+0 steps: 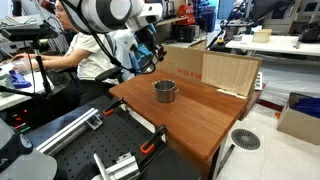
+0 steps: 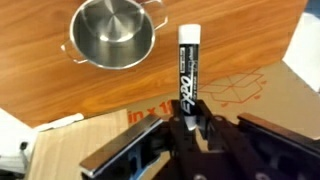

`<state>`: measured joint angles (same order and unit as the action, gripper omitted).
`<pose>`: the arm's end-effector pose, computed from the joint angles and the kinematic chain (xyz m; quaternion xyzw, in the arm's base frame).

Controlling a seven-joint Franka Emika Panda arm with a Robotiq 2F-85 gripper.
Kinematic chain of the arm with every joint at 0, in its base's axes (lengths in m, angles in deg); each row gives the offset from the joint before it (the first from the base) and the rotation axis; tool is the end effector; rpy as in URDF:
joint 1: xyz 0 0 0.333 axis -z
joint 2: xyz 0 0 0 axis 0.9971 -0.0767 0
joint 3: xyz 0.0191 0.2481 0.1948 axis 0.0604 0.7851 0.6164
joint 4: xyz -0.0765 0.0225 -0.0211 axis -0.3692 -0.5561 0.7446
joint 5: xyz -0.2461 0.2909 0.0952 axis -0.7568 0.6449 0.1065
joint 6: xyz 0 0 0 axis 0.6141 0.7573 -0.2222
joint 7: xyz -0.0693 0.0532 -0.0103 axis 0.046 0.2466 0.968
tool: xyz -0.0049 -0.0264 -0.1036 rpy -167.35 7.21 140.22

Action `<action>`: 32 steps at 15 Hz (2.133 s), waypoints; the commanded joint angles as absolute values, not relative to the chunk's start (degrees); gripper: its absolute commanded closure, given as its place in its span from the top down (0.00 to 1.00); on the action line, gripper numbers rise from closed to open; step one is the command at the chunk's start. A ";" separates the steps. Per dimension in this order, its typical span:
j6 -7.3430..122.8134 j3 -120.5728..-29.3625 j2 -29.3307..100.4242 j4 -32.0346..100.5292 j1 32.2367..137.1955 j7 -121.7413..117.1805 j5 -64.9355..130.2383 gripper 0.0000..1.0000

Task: Put the marker in the pot

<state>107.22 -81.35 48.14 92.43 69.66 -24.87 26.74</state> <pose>0.4679 0.0601 0.2821 -0.9611 0.1045 -0.2500 0.0527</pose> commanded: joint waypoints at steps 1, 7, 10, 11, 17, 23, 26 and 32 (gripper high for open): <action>114.25 -91.47 47.63 93.95 66.62 -25.41 22.89 0.05; 116.62 -98.70 43.05 93.85 59.89 -20.11 30.73 0.05; 117.15 -102.07 40.16 93.79 52.10 -19.89 34.26 0.05; 117.25 -103.15 39.29 93.86 49.41 -20.05 35.40 0.05; 115.55 -110.45 35.51 92.73 36.21 -21.22 40.15 0.05; 115.73 -114.70 36.71 93.73 30.90 -21.40 41.07 0.05; 117.46 -116.84 37.92 95.20 28.69 -21.24 41.03 0.05; 120.10 -119.27 40.94 98.24 27.43 -20.93 40.46 0.05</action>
<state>118.97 -117.40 38.14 96.31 28.97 -21.85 39.55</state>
